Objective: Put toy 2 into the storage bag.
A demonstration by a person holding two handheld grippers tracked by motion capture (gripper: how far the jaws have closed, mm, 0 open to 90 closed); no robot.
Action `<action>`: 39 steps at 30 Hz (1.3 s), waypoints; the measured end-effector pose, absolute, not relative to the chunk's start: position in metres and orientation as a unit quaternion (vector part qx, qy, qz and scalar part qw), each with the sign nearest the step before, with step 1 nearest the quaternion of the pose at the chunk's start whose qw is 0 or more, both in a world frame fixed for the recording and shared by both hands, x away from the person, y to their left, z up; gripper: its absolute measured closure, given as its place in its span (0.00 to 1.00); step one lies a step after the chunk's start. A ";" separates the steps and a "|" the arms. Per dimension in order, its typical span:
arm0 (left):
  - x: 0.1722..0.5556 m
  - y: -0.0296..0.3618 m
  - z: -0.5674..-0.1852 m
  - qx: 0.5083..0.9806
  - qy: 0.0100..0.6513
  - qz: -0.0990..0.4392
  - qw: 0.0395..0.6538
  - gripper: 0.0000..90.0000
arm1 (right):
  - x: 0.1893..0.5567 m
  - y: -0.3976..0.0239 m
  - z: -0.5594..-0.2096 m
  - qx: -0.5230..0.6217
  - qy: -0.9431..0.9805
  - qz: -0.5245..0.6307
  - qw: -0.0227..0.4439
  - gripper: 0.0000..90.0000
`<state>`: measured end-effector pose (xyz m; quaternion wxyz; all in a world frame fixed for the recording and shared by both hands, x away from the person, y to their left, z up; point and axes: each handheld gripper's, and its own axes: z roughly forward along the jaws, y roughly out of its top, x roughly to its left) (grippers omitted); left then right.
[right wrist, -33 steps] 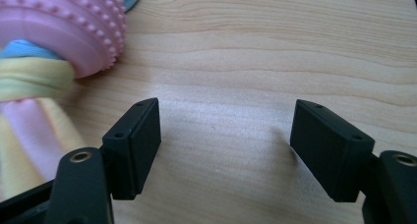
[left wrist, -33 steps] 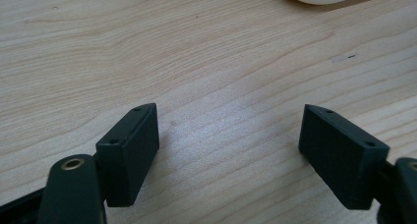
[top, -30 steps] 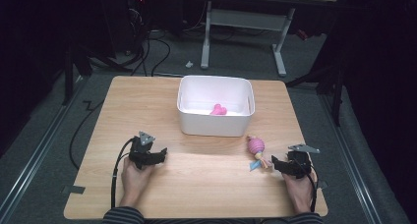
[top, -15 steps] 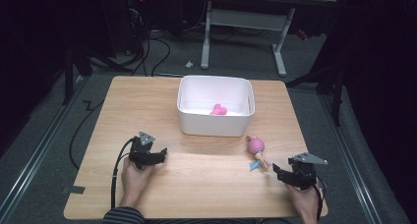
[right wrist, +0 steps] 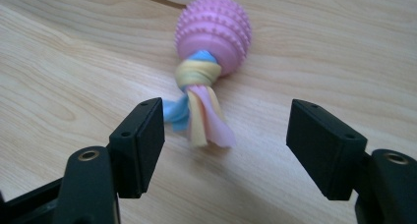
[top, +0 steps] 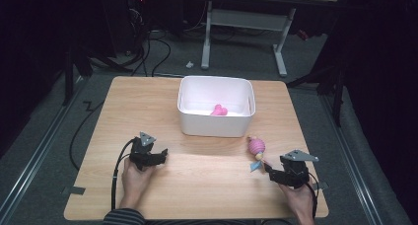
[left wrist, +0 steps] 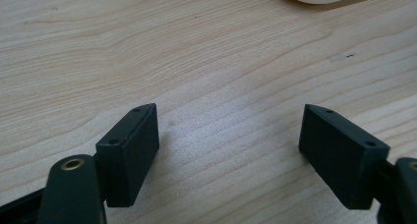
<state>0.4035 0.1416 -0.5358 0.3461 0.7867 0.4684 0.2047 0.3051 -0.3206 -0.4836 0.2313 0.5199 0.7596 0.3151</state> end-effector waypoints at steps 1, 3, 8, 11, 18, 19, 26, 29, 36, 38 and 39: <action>0.403 0.142 -0.536 0.787 0.468 0.205 0.346 0.26 | 0.306 -0.319 -0.482 0.519 0.760 0.315 0.231 0.34; 0.403 0.141 -0.536 0.788 0.467 0.204 0.347 0.26 | 0.310 -0.316 -0.480 0.512 0.764 0.316 0.233 0.34; 0.404 0.142 -0.536 0.788 0.467 0.202 0.347 0.26 | 0.323 -0.308 -0.474 0.503 0.771 0.315 0.233 0.33; 0.404 0.142 -0.536 0.788 0.467 0.202 0.347 0.26 | 0.329 -0.304 -0.472 0.503 0.772 0.311 0.232 0.33; 0.404 0.142 -0.536 0.788 0.466 0.201 0.348 0.26 | 0.348 -0.298 -0.471 0.507 0.779 0.297 0.222 0.30; 0.404 0.142 -0.536 0.789 0.466 0.201 0.348 0.26 | 0.350 -0.297 -0.472 0.508 0.778 0.295 0.222 0.30; 0.404 0.142 -0.536 0.789 0.465 0.200 0.348 0.25 | 0.367 -0.293 -0.478 0.518 0.783 0.273 0.211 0.28; 0.404 0.142 -0.536 0.789 0.465 0.200 0.348 0.25 | 0.373 -0.291 -0.480 0.519 0.784 0.267 0.210 0.28; 0.404 0.142 -0.536 0.789 0.464 0.200 0.349 0.25 | 0.383 -0.288 -0.488 0.525 0.787 0.256 0.198 0.27; 0.404 0.142 -0.536 0.789 0.464 0.200 0.349 0.25 | 0.385 -0.288 -0.490 0.527 0.786 0.254 0.197 0.28; 0.404 0.142 -0.536 0.789 0.464 0.200 0.349 0.26 | 0.386 -0.288 -0.491 0.529 0.786 0.254 0.196 0.28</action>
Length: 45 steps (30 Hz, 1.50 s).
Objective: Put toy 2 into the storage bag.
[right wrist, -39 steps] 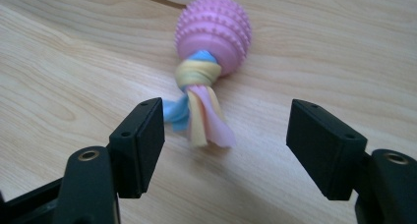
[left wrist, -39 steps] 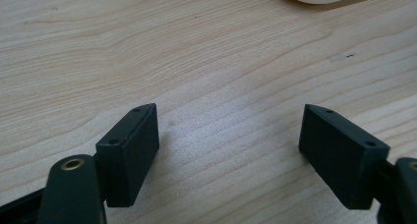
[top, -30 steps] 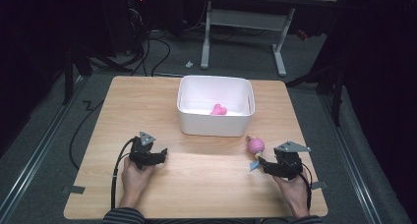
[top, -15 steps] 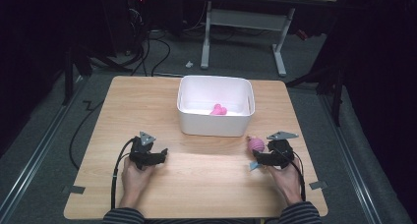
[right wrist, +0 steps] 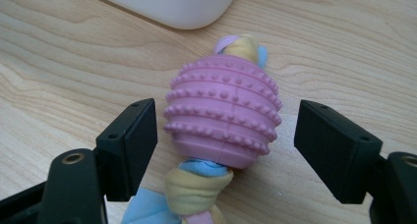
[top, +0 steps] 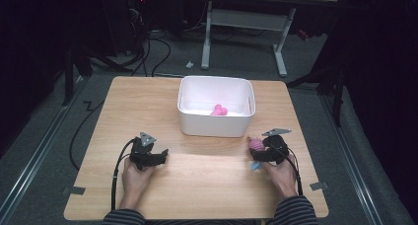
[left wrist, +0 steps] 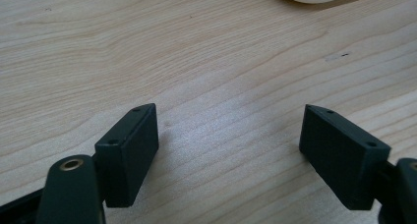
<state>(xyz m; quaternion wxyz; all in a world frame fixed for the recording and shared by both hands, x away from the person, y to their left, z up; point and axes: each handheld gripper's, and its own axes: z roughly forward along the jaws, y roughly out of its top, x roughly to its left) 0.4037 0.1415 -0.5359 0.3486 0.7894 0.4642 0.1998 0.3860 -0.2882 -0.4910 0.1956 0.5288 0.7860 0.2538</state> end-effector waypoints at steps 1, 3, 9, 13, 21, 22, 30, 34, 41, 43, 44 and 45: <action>0.404 0.142 -0.536 0.789 0.464 0.200 0.349 0.26 | 0.387 -0.288 -0.492 0.531 0.785 0.253 0.195 0.28; 0.404 0.142 -0.536 0.789 0.464 0.200 0.349 0.25 | 0.388 -0.289 -0.493 0.531 0.785 0.253 0.195 0.30; 0.404 0.141 -0.536 0.789 0.464 0.200 0.349 0.25 | 0.388 -0.288 -0.494 0.522 0.791 0.258 0.190 0.38; 0.404 0.141 -0.536 0.789 0.464 0.200 0.349 0.25 | 0.386 -0.288 -0.494 0.520 0.791 0.258 0.194 0.38; 0.404 0.141 -0.536 0.789 0.464 0.200 0.349 0.25 | 0.379 -0.289 -0.486 0.511 0.792 0.266 0.203 0.39; 0.404 0.141 -0.536 0.789 0.464 0.200 0.349 0.25 | 0.378 -0.290 -0.485 0.510 0.792 0.267 0.203 0.39; 0.404 0.142 -0.536 0.789 0.464 0.200 0.349 0.25 | 0.367 -0.297 -0.474 0.503 0.790 0.286 0.202 0.39; 0.404 0.142 -0.536 0.789 0.464 0.200 0.350 0.25 | 0.363 -0.301 -0.469 0.501 0.790 0.289 0.204 0.39; 0.404 0.142 -0.536 0.789 0.464 0.200 0.349 0.25 | 0.357 -0.310 -0.463 0.503 0.786 0.297 0.203 0.39; 0.404 0.142 -0.536 0.789 0.464 0.199 0.349 0.25 | 0.356 -0.312 -0.462 0.504 0.785 0.298 0.203 0.39; 0.404 0.142 -0.536 0.789 0.464 0.200 0.350 0.25 | 0.355 -0.313 -0.461 0.503 0.785 0.298 0.205 0.39; 0.404 0.142 -0.536 0.789 0.464 0.200 0.349 0.25 | 0.354 -0.314 -0.459 0.503 0.784 0.299 0.206 0.39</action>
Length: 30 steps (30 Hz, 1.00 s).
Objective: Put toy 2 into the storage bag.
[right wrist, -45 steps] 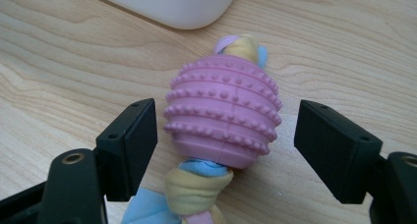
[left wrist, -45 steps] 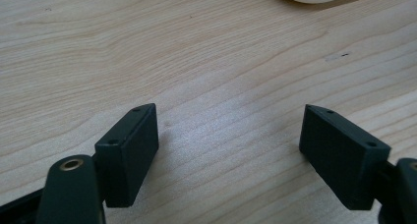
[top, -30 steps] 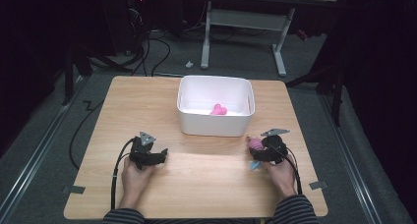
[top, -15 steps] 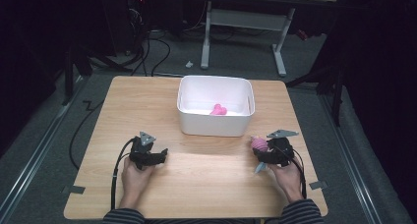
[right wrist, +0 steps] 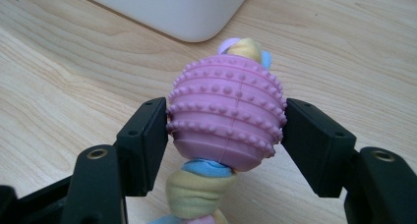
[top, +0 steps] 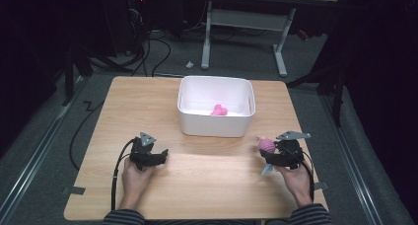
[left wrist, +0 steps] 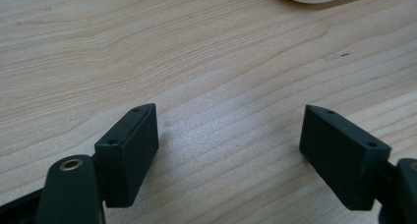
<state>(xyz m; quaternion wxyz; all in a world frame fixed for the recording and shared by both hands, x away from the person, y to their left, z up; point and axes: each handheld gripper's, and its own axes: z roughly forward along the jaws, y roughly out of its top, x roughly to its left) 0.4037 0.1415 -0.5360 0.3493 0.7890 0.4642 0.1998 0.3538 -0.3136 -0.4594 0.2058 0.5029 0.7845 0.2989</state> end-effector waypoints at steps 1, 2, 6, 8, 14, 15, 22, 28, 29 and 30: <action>0.404 0.142 -0.536 0.789 0.464 0.200 0.349 0.25 | 0.353 -0.314 -0.458 0.500 0.785 0.300 0.207 0.39; 0.404 0.142 -0.536 0.789 0.464 0.199 0.349 0.25 | 0.352 -0.315 -0.455 0.500 0.785 0.301 0.208 0.39; 0.404 0.142 -0.536 0.790 0.464 0.199 0.349 0.25 | 0.350 -0.317 -0.448 0.496 0.784 0.307 0.212 0.39; 0.404 0.142 -0.536 0.789 0.464 0.199 0.349 0.25 | 0.348 -0.318 -0.445 0.493 0.784 0.310 0.213 0.39; 0.403 0.141 -0.536 0.790 0.464 0.199 0.349 0.25 | 0.346 -0.320 -0.433 0.481 0.785 0.323 0.220 0.39; 0.403 0.141 -0.536 0.790 0.463 0.199 0.349 0.25 | 0.346 -0.320 -0.431 0.480 0.785 0.324 0.221 0.39; 0.403 0.141 -0.536 0.791 0.462 0.198 0.350 0.25 | 0.349 -0.320 -0.417 0.474 0.783 0.342 0.214 0.39; 0.403 0.141 -0.536 0.791 0.461 0.199 0.350 0.25 | 0.351 -0.316 -0.409 0.462 0.788 0.343 0.216 0.39; 0.403 0.141 -0.536 0.791 0.462 0.199 0.350 0.25 | 0.351 -0.316 -0.407 0.461 0.789 0.344 0.216 0.39; 0.403 0.141 -0.536 0.791 0.461 0.199 0.350 0.25 | 0.352 -0.316 -0.406 0.460 0.789 0.345 0.216 0.39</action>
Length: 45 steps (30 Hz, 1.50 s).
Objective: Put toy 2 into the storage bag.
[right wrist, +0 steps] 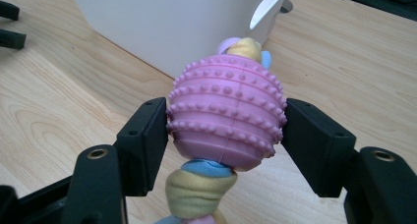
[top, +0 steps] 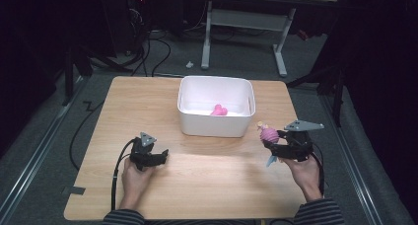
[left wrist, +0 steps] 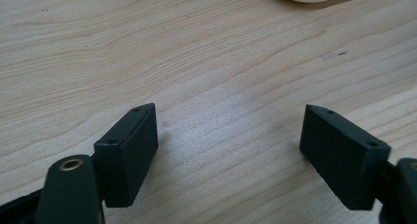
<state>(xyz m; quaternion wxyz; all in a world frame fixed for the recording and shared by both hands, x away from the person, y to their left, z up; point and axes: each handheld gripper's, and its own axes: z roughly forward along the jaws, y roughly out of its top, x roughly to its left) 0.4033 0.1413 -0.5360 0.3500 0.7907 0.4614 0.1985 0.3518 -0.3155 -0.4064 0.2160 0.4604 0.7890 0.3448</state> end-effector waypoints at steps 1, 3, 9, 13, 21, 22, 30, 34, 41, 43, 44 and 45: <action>0.403 0.141 -0.536 0.791 0.461 0.199 0.350 0.25 | 0.352 -0.315 -0.405 0.460 0.789 0.345 0.215 0.39; 0.403 0.141 -0.536 0.791 0.461 0.199 0.350 0.25 | 0.353 -0.314 -0.403 0.459 0.789 0.347 0.216 0.39; 0.403 0.141 -0.536 0.791 0.461 0.199 0.350 0.25 | 0.353 -0.313 -0.396 0.448 0.791 0.354 0.220 0.39; 0.403 0.141 -0.536 0.791 0.461 0.198 0.350 0.25 | 0.355 -0.313 -0.391 0.446 0.790 0.360 0.218 0.39; 0.403 0.141 -0.536 0.791 0.461 0.198 0.350 0.25 | 0.358 -0.307 -0.381 0.432 0.794 0.366 0.220 0.39; 0.403 0.141 -0.536 0.791 0.461 0.198 0.350 0.25 | 0.359 -0.306 -0.379 0.431 0.795 0.366 0.220 0.39; 0.403 0.141 -0.536 0.791 0.461 0.198 0.350 0.25 | 0.364 -0.297 -0.362 0.412 0.801 0.371 0.225 0.39; 0.403 0.141 -0.536 0.791 0.461 0.198 0.350 0.25 | 0.371 -0.293 -0.354 0.404 0.805 0.372 0.226 0.39; 0.403 0.141 -0.536 0.791 0.461 0.198 0.350 0.25 | 0.382 -0.285 -0.341 0.393 0.806 0.380 0.227 0.39; 0.403 0.141 -0.536 0.791 0.461 0.198 0.350 0.25 | 0.384 -0.284 -0.338 0.390 0.807 0.381 0.227 0.39; 0.403 0.141 -0.536 0.791 0.461 0.198 0.350 0.25 | 0.386 -0.283 -0.337 0.387 0.808 0.381 0.228 0.39; 0.403 0.141 -0.536 0.791 0.461 0.198 0.350 0.25 | 0.387 -0.282 -0.335 0.386 0.809 0.382 0.227 0.39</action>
